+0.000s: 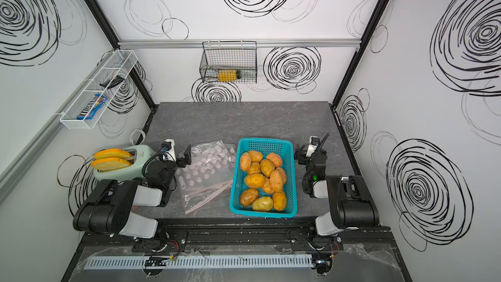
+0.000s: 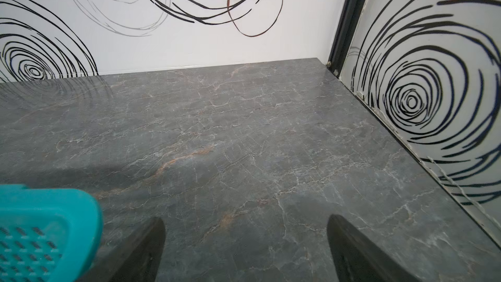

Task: Put the potatoes into a zipper bag and zip it
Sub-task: Adjust the basket at the center of the board.

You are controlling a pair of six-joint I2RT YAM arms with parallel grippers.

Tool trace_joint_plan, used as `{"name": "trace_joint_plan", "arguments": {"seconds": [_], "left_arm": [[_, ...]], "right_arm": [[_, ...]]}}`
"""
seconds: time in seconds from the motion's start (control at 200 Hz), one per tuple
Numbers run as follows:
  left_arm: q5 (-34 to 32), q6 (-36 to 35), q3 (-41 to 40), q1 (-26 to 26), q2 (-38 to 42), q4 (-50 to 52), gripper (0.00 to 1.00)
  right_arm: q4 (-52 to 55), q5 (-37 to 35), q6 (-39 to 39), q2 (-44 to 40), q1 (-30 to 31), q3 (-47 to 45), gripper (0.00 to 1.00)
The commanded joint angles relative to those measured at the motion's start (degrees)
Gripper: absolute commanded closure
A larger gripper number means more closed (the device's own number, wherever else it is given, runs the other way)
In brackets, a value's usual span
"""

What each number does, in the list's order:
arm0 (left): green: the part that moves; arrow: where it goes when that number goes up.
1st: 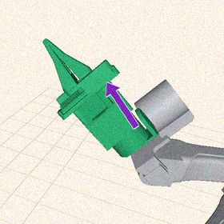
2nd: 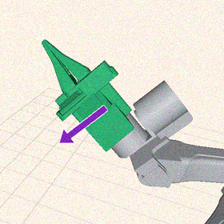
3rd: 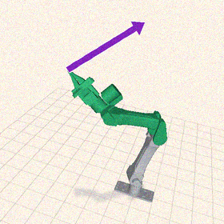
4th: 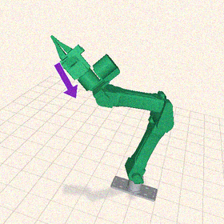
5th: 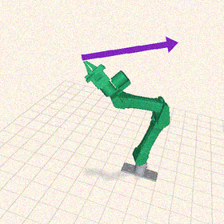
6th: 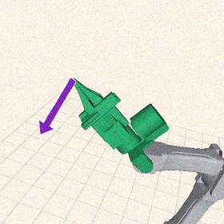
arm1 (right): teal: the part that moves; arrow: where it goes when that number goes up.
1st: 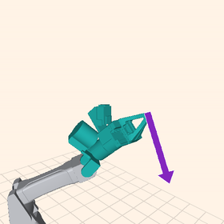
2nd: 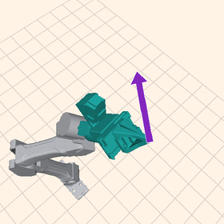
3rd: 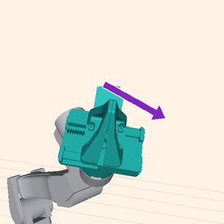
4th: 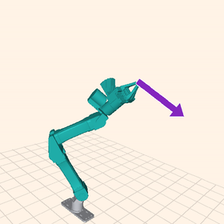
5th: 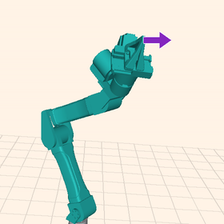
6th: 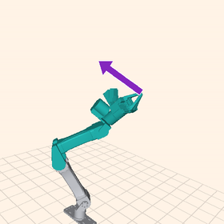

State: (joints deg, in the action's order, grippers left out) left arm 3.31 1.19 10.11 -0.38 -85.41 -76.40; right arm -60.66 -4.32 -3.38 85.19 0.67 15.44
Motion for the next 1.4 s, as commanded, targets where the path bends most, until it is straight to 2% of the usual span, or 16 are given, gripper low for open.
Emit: {"name": "trace_joint_plan", "arguments": {"seconds": [0.0,0.766,0.801,0.871,0.956,1.041,1.081,1.211,1.326,1.396], "left_arm": [[-0.4,-0.1,0.2,0.0,-0.1,-3.2,0.04],[-0.4,-0.1,0.3,0.0,-0.1,-3.0,0.04],[-1.3,-0.1,0.3,-0.2,-0.1,-2.8,0.04],[-9.5,0.5,-0.2,-2.0,0.8,-3.3,0.04],[-17.9,-0.6,-2.9,-5.2,6.0,-4.3,0.04],[-20.3,-1.4,-3.4,-6.4,12.9,0.4,0.04],[-21.4,-1.9,-3.5,-7.1,16.0,2.5,0.04],[-28.2,-1.9,-4.8,-12.4,26.5,5.3,0.04],[-29.3,7.3,-1.2,-13.4,35.3,17.6,0.04],[-27.6,12.6,1.3,-13.5,39.0,24.6,0.04]], "right_arm": [[-0.7,2.1,0.8,-0.3,-0.2,0.4,0.03],[-0.4,2.7,0.7,-0.3,-0.5,0.5,0.03],[-0.5,2.7,0.7,-0.3,-0.5,0.5,0.03],[-0.6,2.5,0.8,-0.4,-0.4,0.4,0.03],[-1.4,1.5,1.5,-1.2,0.4,-0.3,0.03],[0.0,-1.0,2.2,-5.1,1.6,-0.7,0.03],[5.5,-1.9,1.3,-7.5,1.7,0.6,0.03],[11.6,-2.6,0.7,-14.0,1.7,2.7,0.03],[12.4,-4.0,-8.6,-19.9,0.4,2.0,0.03],[18.7,-5.0,-19.1,-23.4,-2.2,3.7,0.03]]}}
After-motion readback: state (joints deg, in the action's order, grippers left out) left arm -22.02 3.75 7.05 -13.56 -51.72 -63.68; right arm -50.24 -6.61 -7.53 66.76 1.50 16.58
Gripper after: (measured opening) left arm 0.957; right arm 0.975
